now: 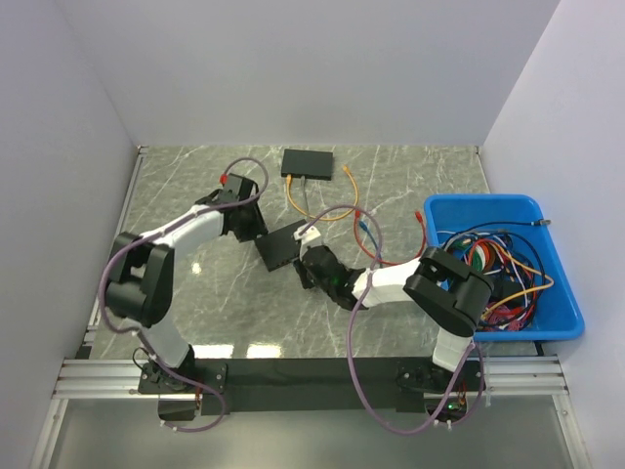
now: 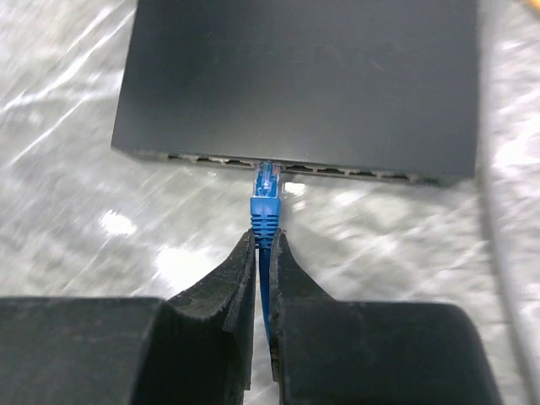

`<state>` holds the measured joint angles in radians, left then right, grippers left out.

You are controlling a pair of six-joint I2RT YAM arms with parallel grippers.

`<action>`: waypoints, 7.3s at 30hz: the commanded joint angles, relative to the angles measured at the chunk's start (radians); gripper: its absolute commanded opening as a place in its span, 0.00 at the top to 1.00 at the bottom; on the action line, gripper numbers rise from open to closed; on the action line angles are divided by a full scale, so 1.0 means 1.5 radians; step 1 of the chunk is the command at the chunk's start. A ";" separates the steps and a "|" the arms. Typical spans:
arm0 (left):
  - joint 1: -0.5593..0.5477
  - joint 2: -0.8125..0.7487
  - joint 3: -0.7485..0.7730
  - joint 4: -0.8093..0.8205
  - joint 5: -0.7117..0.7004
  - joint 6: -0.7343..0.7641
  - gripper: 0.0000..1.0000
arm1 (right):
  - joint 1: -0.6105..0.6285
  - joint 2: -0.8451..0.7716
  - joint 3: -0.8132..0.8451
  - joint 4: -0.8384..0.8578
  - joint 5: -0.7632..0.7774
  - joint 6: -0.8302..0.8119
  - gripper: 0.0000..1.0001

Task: Insert the plug into the switch port

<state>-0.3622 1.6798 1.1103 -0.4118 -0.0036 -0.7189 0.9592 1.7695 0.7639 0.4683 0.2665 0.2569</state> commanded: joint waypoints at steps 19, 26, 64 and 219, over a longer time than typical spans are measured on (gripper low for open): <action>-0.027 0.150 0.008 0.030 -0.010 0.061 0.64 | 0.053 0.005 -0.020 0.050 0.039 0.016 1.00; -0.074 0.131 -0.073 0.062 -0.003 0.047 0.66 | 0.048 0.039 0.057 0.006 0.069 -0.026 1.00; -0.211 0.194 -0.288 0.251 0.056 -0.038 0.71 | -0.074 0.052 0.237 -0.031 0.035 0.026 1.00; 0.063 -0.348 -0.098 0.029 0.338 0.139 0.15 | -0.021 -0.317 -0.029 -0.122 -0.062 0.026 1.00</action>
<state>-0.2687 1.1866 0.9688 -0.4511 0.3481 -0.5098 0.9310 1.3342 0.7280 0.1219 0.2333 0.2848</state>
